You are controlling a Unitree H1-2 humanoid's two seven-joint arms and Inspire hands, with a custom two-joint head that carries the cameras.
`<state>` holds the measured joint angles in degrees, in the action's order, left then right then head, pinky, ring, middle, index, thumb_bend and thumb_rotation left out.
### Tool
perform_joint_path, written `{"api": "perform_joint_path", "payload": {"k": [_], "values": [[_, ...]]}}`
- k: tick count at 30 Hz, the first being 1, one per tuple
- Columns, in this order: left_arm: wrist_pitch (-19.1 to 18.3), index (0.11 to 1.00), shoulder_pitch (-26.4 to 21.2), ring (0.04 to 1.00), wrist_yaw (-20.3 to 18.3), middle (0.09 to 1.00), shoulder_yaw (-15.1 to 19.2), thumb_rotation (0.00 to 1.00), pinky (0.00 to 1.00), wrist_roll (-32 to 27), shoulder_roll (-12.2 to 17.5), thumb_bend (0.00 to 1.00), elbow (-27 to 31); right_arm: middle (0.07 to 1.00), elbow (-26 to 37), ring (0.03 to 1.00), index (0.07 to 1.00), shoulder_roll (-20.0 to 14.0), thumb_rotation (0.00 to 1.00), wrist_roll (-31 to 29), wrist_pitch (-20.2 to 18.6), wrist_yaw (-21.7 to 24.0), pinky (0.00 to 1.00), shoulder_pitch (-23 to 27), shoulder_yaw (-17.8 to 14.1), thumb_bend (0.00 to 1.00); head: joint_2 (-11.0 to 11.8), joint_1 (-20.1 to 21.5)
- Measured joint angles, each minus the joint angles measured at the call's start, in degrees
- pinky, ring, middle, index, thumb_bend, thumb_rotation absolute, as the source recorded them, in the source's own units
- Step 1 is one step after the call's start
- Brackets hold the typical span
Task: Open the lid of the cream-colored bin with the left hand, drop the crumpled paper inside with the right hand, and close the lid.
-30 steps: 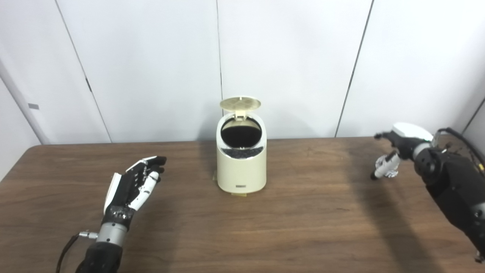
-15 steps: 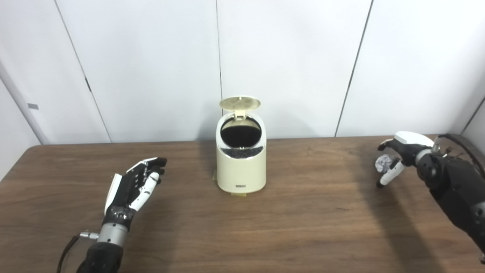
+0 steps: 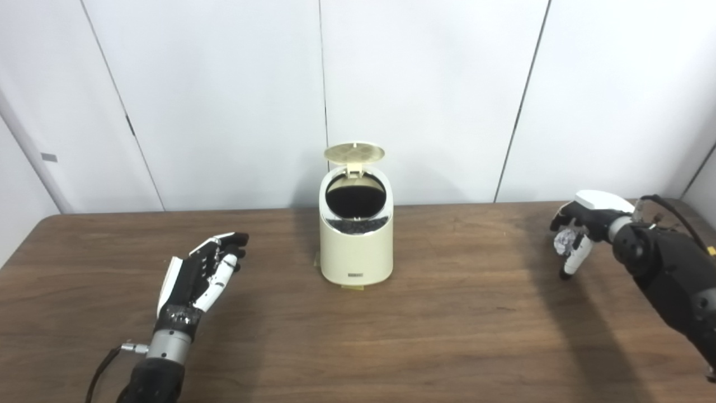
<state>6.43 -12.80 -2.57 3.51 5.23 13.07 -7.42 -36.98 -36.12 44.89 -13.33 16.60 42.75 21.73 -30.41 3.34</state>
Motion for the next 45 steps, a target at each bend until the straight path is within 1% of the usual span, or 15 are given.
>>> {"api": "perform_joint_path", "payload": {"k": [1,2,4,5,7,9,10,13,16,21,26,32,37,40,45], "values": [[0.0,0.751,0.0,0.76,0.0,0.782,0.0,0.65,0.68,0.0,0.0,0.27,0.1,0.506,-0.9,0.378,0.508,0.2,0.0,0.8,0.0,-1.3,0.28,0.4,0.6,0.56,-0.1,0.0],[0.0,0.755,0.0,0.77,0.0,0.786,0.0,0.65,0.69,0.0,0.0,0.27,0.3,0.476,-1.5,0.431,0.5,0.4,0.0,1.6,-0.1,-2.6,0.31,0.7,1.2,0.55,-0.1,0.0],[-0.1,0.758,0.2,0.782,0.0,0.787,0.2,0.66,0.71,-0.1,0.0,0.27,1.3,0.53,-1.8,0.613,0.471,0.8,0.0,3.6,-1.2,-5.1,0.54,0.8,2.1,0.53,-0.1,0.0],[-0.1,0.756,0.2,0.786,0.0,0.788,0.3,0.65,0.71,-0.1,0.0,0.28,1.7,0.513,-2.0,0.64,0.477,1.3,0.0,4.2,-1.8,-6.3,0.57,0.8,2.1,0.53,-0.1,0.0],[-0.1,0.753,0.1,0.788,0.0,0.788,0.4,0.64,0.71,-0.2,0.1,0.29,1.8,0.667,-2.4,0.728,0.483,1.8,0.1,4.8,-2.2,-8.1,0.7,0.8,2.1,0.52,-0.1,0.0],[-0.2,0.752,0.2,0.78,0.0,0.786,0.4,0.64,0.7,-0.2,0.1,0.29,1.8,0.668,-2.4,0.71,0.485,1.8,0.12,5.0,-2.2,-9.3,0.67,0.5,2.1,0.52,0.0,0.0],[-0.2,0.75,0.2,0.773,0.0,0.783,0.4,0.63,0.69,-0.2,0.1,0.28,1.8,0.599,-2.3,0.641,0.47,1.8,0.05,5.0,-2.2,-9.6,0.62,0.3,2.0,0.52,0.0,0.0],[-0.2,0.745,0.2,0.765,0.1,0.777,0.4,0.63,0.68,0.0,0.1,0.28,1.8,0.455,-1.3,0.455,0.497,1.9,0.0,5.0,-2.5,-9.8,0.42,-0.1,1.7,0.53,0.0,0.0],[-0.2,0.749,0.2,0.766,0.2,0.779,0.2,0.66,0.69,0.7,0.1,0.29,1.8,0.43,2.7,0.435,0.502,1.8,0.0,4.7,-3.9,-9.0,0.35,-1.0,0.9,0.53,-0.1,0.2],[-0.2,0.755,0.2,0.76,0.2,0.788,0.3,0.66,0.69,0.7,0.0,0.27,1.8,0.461,13.2,0.375,0.522,1.8,0.0,5.2,-4.7,-5.0,0.31,-1.9,1.0,0.52,-0.1,0.3],[-0.2,0.749,0.2,0.751,0.2,0.782,0.2,0.68,0.69,0.8,0.0,0.29,1.8,0.421,21.1,0.326,0.517,1.2,0.0,9.8,-5.5,2.3,0.23,-1.2,4.0,0.52,-0.1,0.3],[-0.2,0.746,0.2,0.745,0.3,0.779,0.2,0.68,0.68,1.1,0.0,0.3,1.8,0.413,29.3,0.338,0.493,2.0,0.0,10.4,-6.1,8.1,0.26,-0.3,2.0,0.53,-0.1,0.3],[-0.2,0.748,0.1,0.744,0.2,0.777,0.1,0.67,0.68,1.2,-0.1,0.3,1.8,0.405,38.3,0.252,0.485,1.9,0.0,11.1,-3.1,14.3,0.19,1.0,3.0,0.53,-0.1,0.2],[-0.3,0.747,0.2,0.74,0.2,0.774,0.2,0.66,0.67,1.2,-0.3,0.29,1.8,0.43,41.4,0.293,0.48,2.1,0.0,12.0,-1.1,16.1,0.24,2.2,3.2,0.53,-0.1,0.3],[-0.3,0.744,0.2,0.741,0.3,0.773,0.2,0.65,0.67,1.2,-0.3,0.3,1.8,0.425,47.0,0.293,0.476,3.6,0.0,12.7,0.6,19.5,0.21,2.8,2.6,0.53,-0.2,0.2]]}}
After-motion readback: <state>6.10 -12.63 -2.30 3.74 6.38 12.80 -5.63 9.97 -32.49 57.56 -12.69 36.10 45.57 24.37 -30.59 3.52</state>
